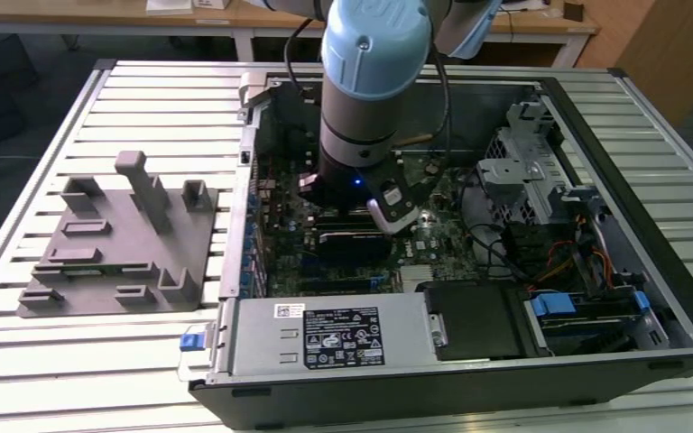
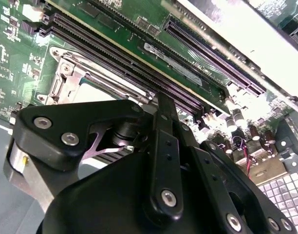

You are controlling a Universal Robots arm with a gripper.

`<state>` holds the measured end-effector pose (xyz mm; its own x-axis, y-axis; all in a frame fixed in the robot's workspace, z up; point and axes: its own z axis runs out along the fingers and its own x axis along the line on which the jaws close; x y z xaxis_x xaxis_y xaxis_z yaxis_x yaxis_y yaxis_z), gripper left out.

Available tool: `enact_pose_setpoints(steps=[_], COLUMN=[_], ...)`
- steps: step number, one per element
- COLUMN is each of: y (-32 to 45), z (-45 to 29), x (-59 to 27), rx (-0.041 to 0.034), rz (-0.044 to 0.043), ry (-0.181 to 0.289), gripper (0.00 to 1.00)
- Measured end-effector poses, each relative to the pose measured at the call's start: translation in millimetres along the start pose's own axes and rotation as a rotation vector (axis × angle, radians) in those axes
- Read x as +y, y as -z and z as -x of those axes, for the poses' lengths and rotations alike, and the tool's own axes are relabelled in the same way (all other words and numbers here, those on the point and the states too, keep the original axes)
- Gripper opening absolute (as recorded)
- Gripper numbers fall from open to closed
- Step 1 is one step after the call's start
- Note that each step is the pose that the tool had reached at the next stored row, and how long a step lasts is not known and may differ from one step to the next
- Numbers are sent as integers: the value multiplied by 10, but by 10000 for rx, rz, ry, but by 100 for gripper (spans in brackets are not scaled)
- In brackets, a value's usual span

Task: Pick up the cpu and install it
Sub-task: 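Install the second cpu locking lever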

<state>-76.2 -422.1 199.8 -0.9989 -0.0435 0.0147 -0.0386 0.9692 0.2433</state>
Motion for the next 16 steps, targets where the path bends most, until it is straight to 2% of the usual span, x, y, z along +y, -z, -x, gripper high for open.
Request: enact_pose_setpoints(steps=[9,13,16], y=[-69,-89,-90], z=[-34,-40,-41], x=[-16,-20,-20], rx=[-8,-5,-2], rz=[383,490,501], ry=[67,102,114], gripper=[11,11,11])
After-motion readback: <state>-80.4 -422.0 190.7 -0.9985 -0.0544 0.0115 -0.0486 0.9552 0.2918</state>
